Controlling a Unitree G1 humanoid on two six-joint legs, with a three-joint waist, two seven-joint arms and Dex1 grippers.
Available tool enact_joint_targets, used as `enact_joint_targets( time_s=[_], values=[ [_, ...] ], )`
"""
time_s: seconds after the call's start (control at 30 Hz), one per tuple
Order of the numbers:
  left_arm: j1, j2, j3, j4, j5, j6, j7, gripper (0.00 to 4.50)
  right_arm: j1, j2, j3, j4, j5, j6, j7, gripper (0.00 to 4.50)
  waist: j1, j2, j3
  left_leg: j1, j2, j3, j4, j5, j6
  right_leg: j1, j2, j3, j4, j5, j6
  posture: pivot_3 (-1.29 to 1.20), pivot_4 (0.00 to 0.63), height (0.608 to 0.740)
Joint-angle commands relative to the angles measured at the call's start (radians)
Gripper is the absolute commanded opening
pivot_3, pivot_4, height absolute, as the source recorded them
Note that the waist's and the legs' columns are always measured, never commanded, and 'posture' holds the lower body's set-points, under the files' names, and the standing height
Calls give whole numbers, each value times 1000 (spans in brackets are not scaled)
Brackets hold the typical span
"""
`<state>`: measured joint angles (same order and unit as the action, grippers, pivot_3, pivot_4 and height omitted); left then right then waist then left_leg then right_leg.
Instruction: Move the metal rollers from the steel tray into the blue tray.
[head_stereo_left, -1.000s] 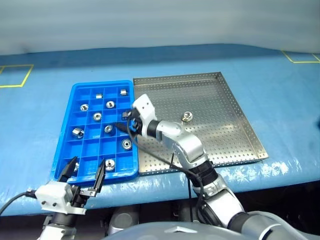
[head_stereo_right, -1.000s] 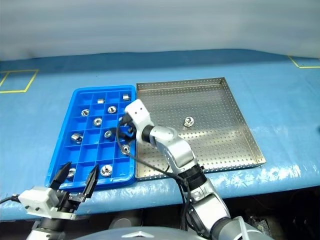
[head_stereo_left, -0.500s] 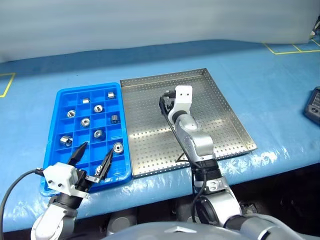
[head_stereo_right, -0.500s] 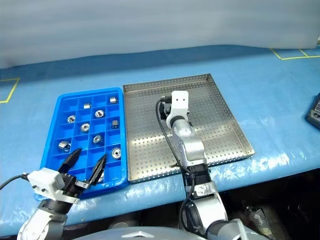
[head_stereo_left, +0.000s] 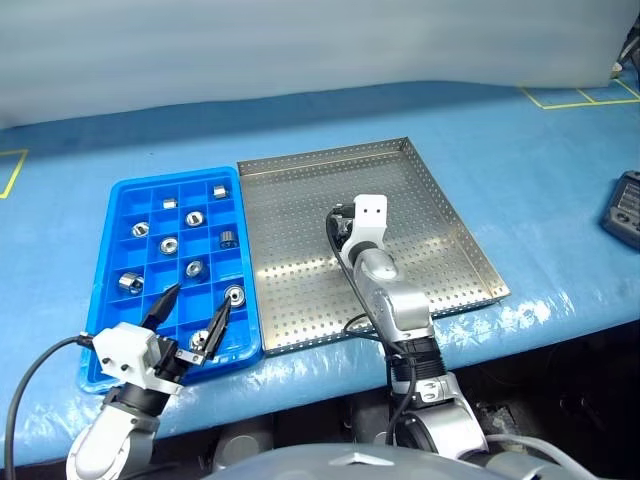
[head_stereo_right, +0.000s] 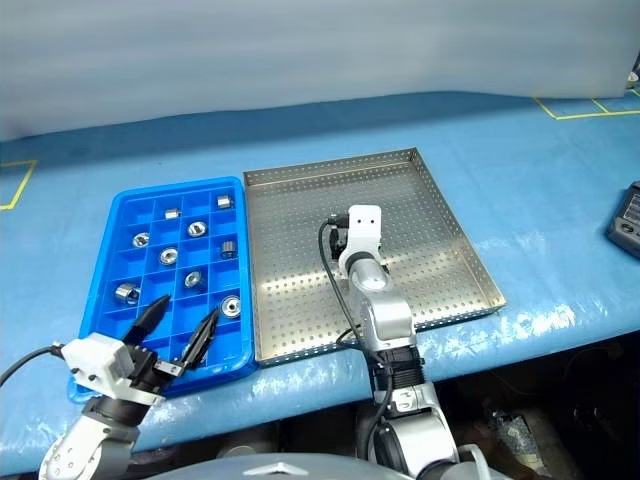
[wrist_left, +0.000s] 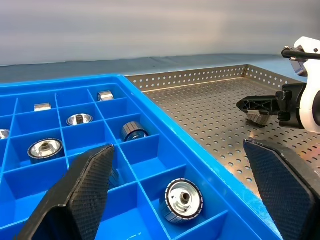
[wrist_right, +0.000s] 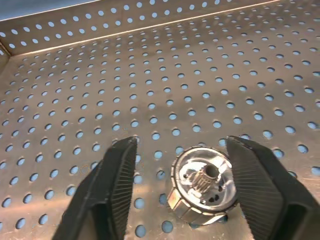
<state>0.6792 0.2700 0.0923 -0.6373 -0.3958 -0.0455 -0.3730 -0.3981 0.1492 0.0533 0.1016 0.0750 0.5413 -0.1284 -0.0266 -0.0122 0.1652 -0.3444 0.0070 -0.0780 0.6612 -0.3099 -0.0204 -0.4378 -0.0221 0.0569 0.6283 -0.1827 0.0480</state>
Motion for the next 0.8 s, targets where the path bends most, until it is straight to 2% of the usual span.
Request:
enact_joint_targets(
  time_s=[0.03,0.13,0.17,0.5,0.8],
  values=[
    [9,-7,-3,-29,6,-7,-3,4500,30,25,19,10,-4,1,4,1840,0,0,0,0,0,0,0,0,0,0,0,0,0,0,0,124,150,740],
    [17,-11,-4,-33,9,-10,0,4500,28,35,20,22,-4,4,2,881,3,0,0,1,0,0,0,0,0,0,0,0,0,0,0,130,150,740],
    [21,-12,-3,-33,11,-12,0,4500,28,36,22,26,-5,6,1,822,3,0,0,1,0,0,0,0,0,1,0,0,0,0,0,136,150,740],
    [47,-40,2,-38,27,-38,9,4500,-1,27,51,23,-8,20,41,824,2,0,-1,2,1,0,0,0,0,1,1,0,0,0,0,183,150,740],
    [113,-112,22,-66,65,-96,58,4500,-169,73,199,-9,3,-15,217,824,27,1,0,-2,1,-1,-1,0,0,-3,2,0,0,0,-1,282,150,740]
  ],
)
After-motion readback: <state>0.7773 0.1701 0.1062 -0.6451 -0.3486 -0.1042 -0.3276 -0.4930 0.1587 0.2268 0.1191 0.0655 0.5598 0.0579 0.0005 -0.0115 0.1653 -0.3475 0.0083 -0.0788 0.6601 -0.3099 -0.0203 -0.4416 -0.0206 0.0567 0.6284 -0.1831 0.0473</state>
